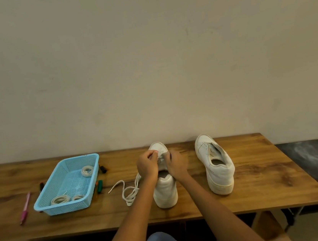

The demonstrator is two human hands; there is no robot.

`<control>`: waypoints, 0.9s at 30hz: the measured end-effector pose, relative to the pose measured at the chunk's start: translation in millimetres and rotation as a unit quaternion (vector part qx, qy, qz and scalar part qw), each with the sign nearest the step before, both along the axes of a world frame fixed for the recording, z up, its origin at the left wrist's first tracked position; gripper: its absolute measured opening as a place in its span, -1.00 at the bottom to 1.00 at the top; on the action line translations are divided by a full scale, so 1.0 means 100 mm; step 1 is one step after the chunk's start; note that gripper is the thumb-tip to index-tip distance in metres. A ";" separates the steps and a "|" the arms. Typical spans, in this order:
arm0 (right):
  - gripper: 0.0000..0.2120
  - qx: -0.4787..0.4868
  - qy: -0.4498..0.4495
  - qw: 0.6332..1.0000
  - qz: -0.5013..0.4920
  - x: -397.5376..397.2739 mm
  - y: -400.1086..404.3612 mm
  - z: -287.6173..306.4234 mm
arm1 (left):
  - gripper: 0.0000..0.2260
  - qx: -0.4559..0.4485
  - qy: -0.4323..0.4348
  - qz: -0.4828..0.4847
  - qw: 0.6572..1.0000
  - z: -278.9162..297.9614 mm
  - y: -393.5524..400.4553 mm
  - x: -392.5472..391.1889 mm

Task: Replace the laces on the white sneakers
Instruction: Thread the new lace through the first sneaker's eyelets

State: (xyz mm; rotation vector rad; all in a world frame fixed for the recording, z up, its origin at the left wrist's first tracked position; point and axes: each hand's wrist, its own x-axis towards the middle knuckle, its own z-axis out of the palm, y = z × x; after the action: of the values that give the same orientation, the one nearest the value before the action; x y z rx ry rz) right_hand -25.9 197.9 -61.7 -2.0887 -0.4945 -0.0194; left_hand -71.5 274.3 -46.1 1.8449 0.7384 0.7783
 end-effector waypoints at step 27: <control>-0.78 0.135 0.062 0.988 -0.030 -0.06 -0.01 -0.06 | -0.84 0.156 0.157 -0.067 0.973 0.02 -0.03 0.08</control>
State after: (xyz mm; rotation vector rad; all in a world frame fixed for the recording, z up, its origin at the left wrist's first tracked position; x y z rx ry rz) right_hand -32.2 196.5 -67.9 -1.8248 -0.3330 0.0088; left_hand -63.4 271.1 -44.6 2.3124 0.7089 0.5416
